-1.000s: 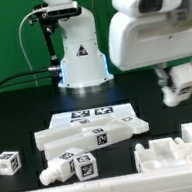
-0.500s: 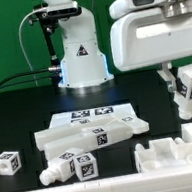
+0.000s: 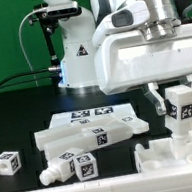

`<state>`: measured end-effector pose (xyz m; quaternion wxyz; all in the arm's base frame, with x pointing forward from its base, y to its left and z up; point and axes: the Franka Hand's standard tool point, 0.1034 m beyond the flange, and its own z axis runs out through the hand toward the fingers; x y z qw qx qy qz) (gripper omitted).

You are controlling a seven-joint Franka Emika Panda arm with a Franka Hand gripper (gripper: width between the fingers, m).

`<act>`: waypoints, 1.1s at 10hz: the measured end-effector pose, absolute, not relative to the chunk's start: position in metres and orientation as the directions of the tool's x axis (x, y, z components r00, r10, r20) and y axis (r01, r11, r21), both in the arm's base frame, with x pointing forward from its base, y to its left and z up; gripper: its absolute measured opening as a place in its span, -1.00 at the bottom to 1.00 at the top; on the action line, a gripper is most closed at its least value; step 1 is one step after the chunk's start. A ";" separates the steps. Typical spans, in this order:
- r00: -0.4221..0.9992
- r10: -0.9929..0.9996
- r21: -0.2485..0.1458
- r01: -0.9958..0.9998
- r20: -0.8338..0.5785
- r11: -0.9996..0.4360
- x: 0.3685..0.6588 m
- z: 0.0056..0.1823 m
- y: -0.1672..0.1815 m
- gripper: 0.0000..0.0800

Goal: Assemble chair

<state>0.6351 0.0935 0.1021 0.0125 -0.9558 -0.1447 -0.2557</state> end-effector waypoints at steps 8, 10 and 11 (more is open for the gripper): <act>0.836 0.286 0.034 0.307 0.468 -0.951 0.645 0.084 0.107 -0.29; 0.835 0.288 0.033 0.309 0.469 -0.950 0.648 0.080 0.110 -0.29; 0.835 0.289 0.032 0.311 0.469 -0.950 0.647 0.078 0.112 -0.29</act>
Offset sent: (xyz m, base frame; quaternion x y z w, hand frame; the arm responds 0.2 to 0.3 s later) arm 0.0167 0.0221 0.0047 0.0353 0.0053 0.0359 0.9987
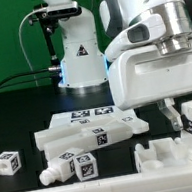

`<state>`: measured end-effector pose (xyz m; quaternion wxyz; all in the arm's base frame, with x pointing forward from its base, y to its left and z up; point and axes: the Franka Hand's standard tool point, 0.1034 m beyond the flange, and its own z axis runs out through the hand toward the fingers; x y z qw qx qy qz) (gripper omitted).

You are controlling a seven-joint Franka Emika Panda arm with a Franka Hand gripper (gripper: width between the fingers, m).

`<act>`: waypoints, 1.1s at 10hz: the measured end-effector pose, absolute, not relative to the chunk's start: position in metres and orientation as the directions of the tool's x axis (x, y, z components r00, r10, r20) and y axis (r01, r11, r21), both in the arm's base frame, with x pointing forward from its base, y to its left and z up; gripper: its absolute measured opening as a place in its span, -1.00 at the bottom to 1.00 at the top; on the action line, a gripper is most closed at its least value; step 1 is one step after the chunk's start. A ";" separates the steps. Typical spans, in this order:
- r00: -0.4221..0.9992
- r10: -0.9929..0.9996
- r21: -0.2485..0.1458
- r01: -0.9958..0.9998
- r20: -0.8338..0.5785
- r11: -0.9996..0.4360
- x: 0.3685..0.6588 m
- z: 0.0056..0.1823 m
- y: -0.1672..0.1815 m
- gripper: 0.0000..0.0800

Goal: Assemble chair

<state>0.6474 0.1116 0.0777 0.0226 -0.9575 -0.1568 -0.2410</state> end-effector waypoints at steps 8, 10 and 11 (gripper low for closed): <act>0.809 0.291 0.044 0.313 0.511 -0.949 0.644 0.070 0.111 -0.29; 0.809 0.291 0.044 0.313 0.511 -0.949 0.644 0.069 0.111 -0.06; 0.809 0.291 0.044 0.314 0.511 -0.949 0.644 0.069 0.111 0.29</act>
Offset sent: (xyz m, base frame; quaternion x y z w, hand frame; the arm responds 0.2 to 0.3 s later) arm -0.0045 -0.0004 -0.0090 -0.0021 0.0096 -0.0028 0.9999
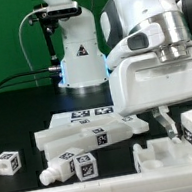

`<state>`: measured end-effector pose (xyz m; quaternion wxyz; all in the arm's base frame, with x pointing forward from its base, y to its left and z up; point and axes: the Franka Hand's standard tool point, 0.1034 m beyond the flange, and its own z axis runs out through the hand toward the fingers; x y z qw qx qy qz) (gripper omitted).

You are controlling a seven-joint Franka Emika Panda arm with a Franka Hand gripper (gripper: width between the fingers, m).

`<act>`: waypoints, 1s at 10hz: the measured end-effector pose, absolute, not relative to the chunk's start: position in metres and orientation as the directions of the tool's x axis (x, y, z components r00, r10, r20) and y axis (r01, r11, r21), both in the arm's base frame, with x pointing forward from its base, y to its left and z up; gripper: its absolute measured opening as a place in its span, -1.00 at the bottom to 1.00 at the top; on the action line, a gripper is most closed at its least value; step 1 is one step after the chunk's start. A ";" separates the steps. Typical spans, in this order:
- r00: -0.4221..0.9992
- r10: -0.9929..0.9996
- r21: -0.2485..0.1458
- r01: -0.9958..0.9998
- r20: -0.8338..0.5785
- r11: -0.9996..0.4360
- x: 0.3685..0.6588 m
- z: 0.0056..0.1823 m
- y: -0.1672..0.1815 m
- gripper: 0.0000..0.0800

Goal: Assemble chair

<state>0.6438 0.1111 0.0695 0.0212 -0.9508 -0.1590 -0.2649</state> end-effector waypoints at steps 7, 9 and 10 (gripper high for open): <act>0.967 0.205 -0.055 0.216 0.153 -0.975 0.668 0.082 0.114 0.62; 0.981 0.191 -0.070 0.192 0.022 -0.979 0.659 0.079 0.124 0.62; 0.982 0.183 -0.070 0.186 0.046 -0.980 0.660 0.076 0.124 0.62</act>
Offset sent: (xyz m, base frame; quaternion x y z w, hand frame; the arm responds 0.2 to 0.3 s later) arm 0.0313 -0.0138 0.0160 0.0084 -0.1179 0.0810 0.9897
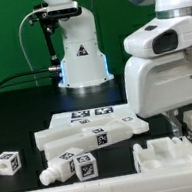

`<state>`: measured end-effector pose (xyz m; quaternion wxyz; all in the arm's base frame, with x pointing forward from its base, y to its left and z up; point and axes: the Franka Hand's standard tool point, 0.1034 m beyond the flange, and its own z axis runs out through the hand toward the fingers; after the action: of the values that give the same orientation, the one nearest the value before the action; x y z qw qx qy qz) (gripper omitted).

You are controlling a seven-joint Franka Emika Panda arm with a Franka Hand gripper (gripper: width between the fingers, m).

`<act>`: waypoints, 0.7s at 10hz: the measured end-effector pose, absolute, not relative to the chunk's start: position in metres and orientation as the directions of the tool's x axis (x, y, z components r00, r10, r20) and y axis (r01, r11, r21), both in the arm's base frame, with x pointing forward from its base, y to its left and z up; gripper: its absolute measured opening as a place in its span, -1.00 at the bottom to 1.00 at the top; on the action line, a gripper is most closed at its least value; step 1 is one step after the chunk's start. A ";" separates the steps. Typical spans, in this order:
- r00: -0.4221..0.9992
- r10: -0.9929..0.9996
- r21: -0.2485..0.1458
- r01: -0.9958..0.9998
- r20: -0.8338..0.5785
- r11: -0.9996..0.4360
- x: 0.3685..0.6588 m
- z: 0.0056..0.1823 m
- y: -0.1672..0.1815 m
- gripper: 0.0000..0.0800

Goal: Assemble chair

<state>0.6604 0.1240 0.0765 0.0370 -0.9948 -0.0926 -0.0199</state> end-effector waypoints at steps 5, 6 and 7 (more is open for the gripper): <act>0.999 -0.033 -0.073 -0.030 0.042 -0.997 0.662 0.076 0.119 -0.27; 0.990 -0.128 -0.082 -0.122 0.061 -0.989 0.660 0.076 0.117 -0.27; 0.968 -0.238 -0.094 -0.231 0.075 -0.968 0.654 0.075 0.115 -0.27</act>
Offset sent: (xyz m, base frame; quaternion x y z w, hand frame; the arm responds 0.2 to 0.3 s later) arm 0.0000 0.0000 0.0000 0.0000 0.0000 0.1938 0.9810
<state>0.6537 0.1154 0.0753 0.0425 -0.9911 0.1183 -0.0431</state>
